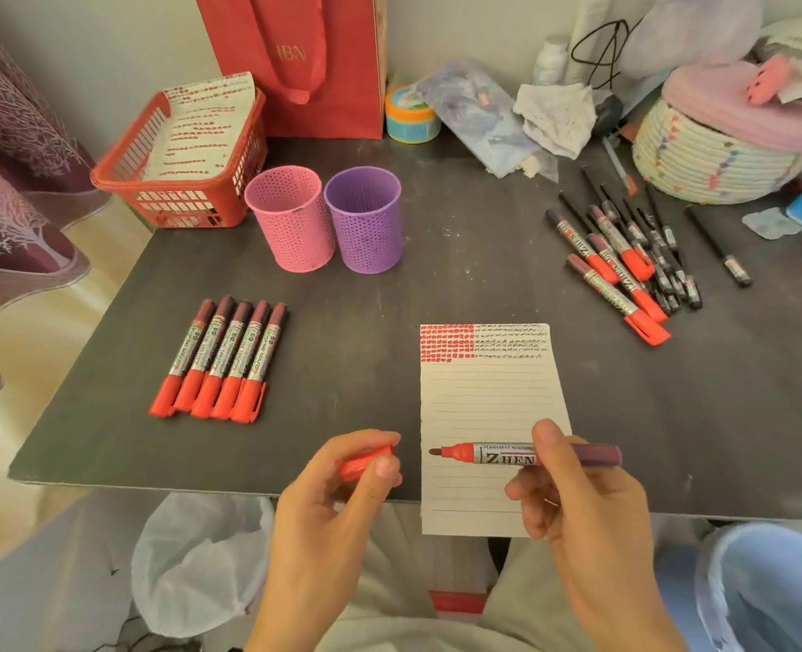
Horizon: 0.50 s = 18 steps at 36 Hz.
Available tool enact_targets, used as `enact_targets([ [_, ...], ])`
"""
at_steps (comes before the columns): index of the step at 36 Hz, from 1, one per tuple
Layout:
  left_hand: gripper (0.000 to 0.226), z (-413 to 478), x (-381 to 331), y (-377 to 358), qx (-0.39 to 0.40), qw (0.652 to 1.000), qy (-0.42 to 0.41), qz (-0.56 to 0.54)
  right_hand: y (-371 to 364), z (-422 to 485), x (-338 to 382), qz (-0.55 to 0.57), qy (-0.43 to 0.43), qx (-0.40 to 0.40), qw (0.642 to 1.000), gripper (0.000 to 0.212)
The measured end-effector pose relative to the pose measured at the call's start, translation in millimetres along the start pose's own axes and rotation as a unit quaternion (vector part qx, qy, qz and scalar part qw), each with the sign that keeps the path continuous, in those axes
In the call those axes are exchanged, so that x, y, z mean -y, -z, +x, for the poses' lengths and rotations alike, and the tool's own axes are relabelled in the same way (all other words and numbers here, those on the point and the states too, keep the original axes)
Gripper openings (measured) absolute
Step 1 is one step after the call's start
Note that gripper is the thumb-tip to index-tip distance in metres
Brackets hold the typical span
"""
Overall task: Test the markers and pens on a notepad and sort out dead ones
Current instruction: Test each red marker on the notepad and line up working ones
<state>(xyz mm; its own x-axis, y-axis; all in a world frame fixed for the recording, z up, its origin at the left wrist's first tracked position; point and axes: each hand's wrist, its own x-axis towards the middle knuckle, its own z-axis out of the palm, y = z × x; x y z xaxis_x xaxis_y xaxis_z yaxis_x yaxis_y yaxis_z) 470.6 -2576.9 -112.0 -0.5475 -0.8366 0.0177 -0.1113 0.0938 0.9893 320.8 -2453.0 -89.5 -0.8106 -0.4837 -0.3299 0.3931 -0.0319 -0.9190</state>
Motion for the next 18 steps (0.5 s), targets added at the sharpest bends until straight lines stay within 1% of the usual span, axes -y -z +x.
enact_targets([
  [6, 0.026, -5, 0, 2, 0.015, 1.0, 0.013, -0.004, -6, -4, -3, -0.005, -0.002, 0.011, 1.0, 0.079],
  [9, 0.025, -4, -3, 1, 0.022, 1.0, 0.007, 0.001, -9, -5, -3, -0.015, 0.0, 0.022, 1.0, 0.078],
  [10, 0.024, -3, -5, 0, 0.028, 1.0, 0.002, 0.001, -10, -6, -3, -0.02, 0.0, 0.025, 0.999, 0.075],
  [13, 0.023, -2, -11, -5, 0.052, 0.999, -0.007, 0.013, -12, -7, -5, -0.043, -0.007, 0.041, 0.998, 0.055],
  [15, 0.024, -2, -13, -9, 0.07, 0.997, -0.013, 0.026, -14, -8, -7, -0.054, -0.011, 0.051, 0.997, 0.045],
  [18, 0.025, -1, -15, -11, 0.092, 0.995, -0.026, 0.035, -16, -9, -8, -0.056, -0.018, 0.039, 0.998, 0.042],
])
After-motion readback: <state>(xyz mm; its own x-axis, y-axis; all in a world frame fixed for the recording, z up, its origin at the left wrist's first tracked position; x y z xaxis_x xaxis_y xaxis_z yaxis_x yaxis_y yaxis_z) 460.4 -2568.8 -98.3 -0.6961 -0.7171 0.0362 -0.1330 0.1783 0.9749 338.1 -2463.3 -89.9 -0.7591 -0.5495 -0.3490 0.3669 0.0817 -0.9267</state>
